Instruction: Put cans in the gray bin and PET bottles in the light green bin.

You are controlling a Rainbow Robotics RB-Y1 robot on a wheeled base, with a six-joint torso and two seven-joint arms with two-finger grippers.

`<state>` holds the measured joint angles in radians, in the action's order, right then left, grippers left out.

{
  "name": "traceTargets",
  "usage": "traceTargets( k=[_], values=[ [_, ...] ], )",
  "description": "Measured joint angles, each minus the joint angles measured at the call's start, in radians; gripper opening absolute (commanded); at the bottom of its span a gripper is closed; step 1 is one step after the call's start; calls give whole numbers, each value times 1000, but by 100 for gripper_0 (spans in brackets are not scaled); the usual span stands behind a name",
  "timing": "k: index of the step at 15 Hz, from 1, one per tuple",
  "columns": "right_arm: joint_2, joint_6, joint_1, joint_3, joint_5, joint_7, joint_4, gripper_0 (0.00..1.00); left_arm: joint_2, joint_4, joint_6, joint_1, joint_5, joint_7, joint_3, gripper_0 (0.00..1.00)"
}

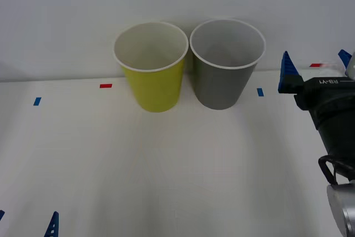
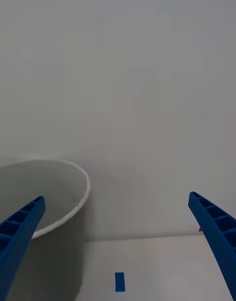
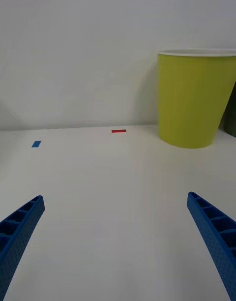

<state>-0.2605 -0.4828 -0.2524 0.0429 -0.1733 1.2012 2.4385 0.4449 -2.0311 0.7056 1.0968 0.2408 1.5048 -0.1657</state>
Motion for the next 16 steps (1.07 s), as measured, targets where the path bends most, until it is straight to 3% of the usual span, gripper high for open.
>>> traceTargets(
  k=[4, 7, 10, 16],
  values=[
    [-14, 227, -77, -12, -3, -15, -117, 100, 0, 0, 0, 0, 0, 0, 0, 100],
    [14, 388, -140, -23, -6, -22, -211, 100, 0, 0, 0, 0, 0, 0, 0, 100],
    [39, 424, -172, -27, -5, -26, -239, 100, 0, 0, 0, 0, 0, 0, 0, 100],
    [19, 522, -258, -28, 11, -32, -240, 100, 0, 0, 0, 0, 0, 0, 0, 100]
  ],
)
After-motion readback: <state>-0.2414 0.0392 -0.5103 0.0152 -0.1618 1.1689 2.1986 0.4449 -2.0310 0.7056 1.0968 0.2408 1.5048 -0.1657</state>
